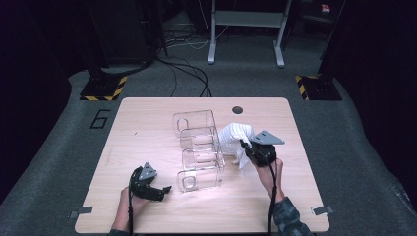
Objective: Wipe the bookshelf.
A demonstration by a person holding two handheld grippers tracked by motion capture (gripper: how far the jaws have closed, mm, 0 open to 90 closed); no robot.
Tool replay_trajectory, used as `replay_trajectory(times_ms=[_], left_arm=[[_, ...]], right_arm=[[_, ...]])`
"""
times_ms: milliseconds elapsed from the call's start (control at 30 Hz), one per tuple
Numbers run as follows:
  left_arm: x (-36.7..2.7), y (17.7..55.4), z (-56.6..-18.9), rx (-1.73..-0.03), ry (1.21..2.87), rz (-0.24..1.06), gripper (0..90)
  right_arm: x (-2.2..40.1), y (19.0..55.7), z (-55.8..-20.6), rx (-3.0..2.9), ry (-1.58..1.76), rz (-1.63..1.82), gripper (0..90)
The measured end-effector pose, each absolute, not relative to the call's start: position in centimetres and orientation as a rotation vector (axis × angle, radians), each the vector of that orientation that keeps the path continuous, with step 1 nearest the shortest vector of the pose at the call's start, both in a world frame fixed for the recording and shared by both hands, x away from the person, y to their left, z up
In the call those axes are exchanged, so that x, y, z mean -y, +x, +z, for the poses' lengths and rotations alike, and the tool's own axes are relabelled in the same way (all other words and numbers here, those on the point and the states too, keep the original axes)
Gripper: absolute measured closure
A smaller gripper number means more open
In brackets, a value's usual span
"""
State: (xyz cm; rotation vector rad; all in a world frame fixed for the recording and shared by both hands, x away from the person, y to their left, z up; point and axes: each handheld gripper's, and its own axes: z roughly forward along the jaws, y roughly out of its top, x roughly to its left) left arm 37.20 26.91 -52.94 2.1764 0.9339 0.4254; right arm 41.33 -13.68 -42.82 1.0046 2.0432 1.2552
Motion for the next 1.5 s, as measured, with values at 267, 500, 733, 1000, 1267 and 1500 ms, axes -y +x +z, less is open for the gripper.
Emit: replay_trajectory(times_ms=[267, 500, 733, 1000, 1267, 1500], left_arm=[[-26.9, 37.2, -52.9, -0.934, 2.177, 0.425, 8.6], [-26.9, 37.2, -53.0, -0.942, 2.172, 0.420, 8.6], [-26.9, 37.2, -53.0, -0.941, 2.172, 0.421, 8.6], [-26.9, 37.2, -52.9, -0.938, 2.175, 0.424, 8.6], [-26.9, 37.2, -52.9, -0.939, 2.174, 0.422, 8.6], [-26.9, 37.2, -52.9, -0.936, 2.176, 0.424, 8.6]], right_arm=[[11.8, 38.3, -42.7, -2.216, 0.743, 1.332, 84.4], [11.0, 37.5, -43.7, -2.310, 0.677, 1.330, 84.4], [12.0, 37.3, -44.5, -2.330, 0.696, 1.325, 84.4], [13.0, 39.9, -45.1, -2.220, 0.887, 1.331, 84.3], [11.6, 44.9, -46.2, -2.162, 1.067, 1.270, 84.3], [10.0, 48.8, -47.3, -2.165, 1.133, 1.278, 84.3]])
